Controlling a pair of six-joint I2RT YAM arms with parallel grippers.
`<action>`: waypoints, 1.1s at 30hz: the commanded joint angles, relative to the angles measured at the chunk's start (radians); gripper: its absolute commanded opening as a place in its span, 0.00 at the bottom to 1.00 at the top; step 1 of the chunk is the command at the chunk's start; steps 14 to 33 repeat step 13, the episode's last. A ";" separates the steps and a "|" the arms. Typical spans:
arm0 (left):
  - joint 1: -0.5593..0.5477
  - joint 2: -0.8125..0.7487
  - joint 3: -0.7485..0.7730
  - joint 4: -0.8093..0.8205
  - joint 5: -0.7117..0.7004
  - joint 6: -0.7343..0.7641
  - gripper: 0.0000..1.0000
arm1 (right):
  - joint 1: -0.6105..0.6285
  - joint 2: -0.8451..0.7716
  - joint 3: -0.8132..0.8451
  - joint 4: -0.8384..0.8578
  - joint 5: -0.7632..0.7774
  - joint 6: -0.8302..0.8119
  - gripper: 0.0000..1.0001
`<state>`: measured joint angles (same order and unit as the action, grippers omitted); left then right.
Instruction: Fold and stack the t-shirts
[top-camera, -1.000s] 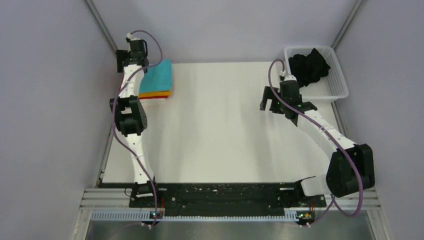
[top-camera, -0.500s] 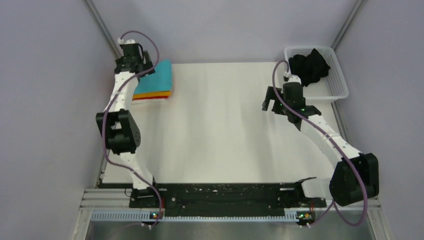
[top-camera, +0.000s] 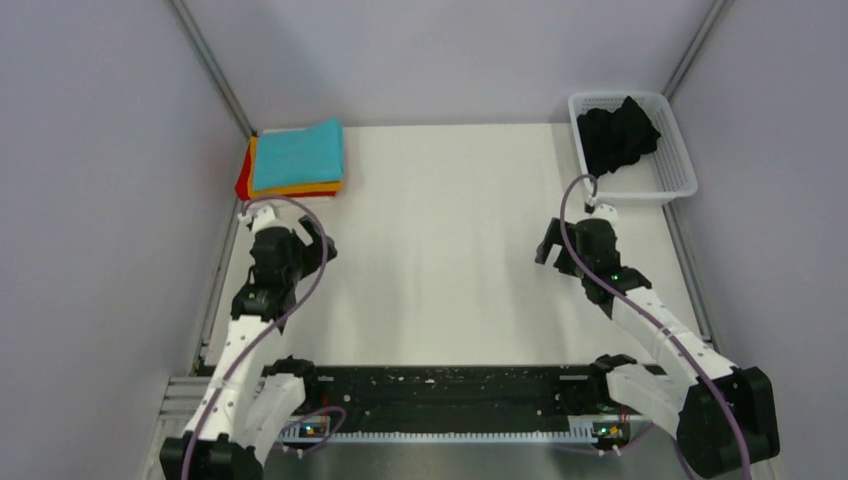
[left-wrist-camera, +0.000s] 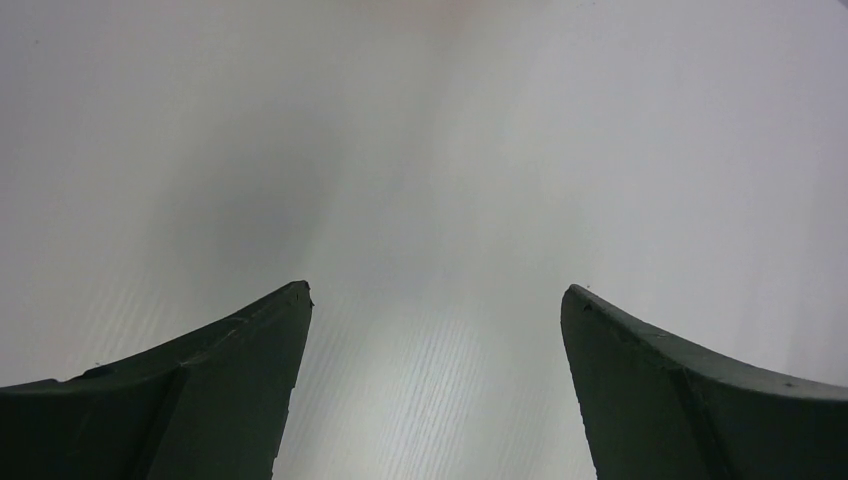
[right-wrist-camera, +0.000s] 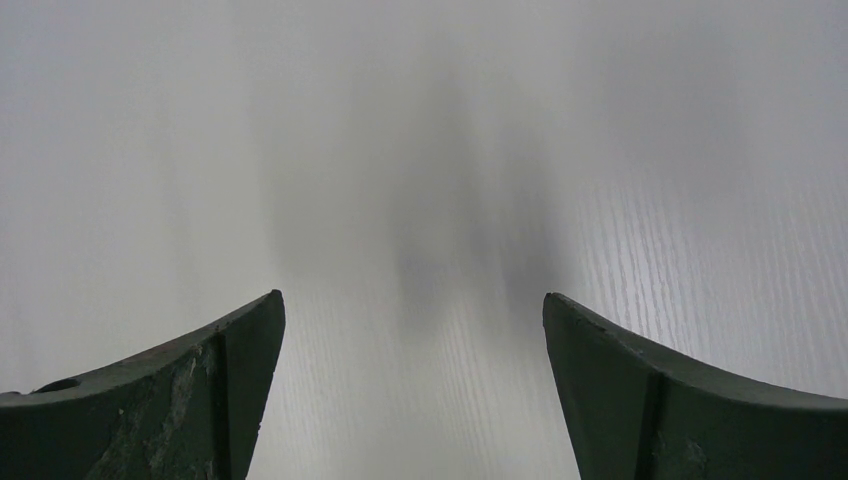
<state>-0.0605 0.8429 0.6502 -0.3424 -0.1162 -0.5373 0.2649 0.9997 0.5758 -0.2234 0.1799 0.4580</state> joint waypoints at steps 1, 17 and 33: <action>0.004 -0.173 -0.095 -0.003 -0.057 -0.073 0.99 | -0.012 -0.041 -0.048 0.085 0.093 0.070 0.99; 0.004 -0.169 -0.103 0.026 -0.047 -0.089 0.99 | -0.011 -0.009 -0.039 0.114 0.145 0.076 0.99; 0.004 -0.169 -0.103 0.026 -0.047 -0.089 0.99 | -0.011 -0.009 -0.039 0.114 0.145 0.076 0.99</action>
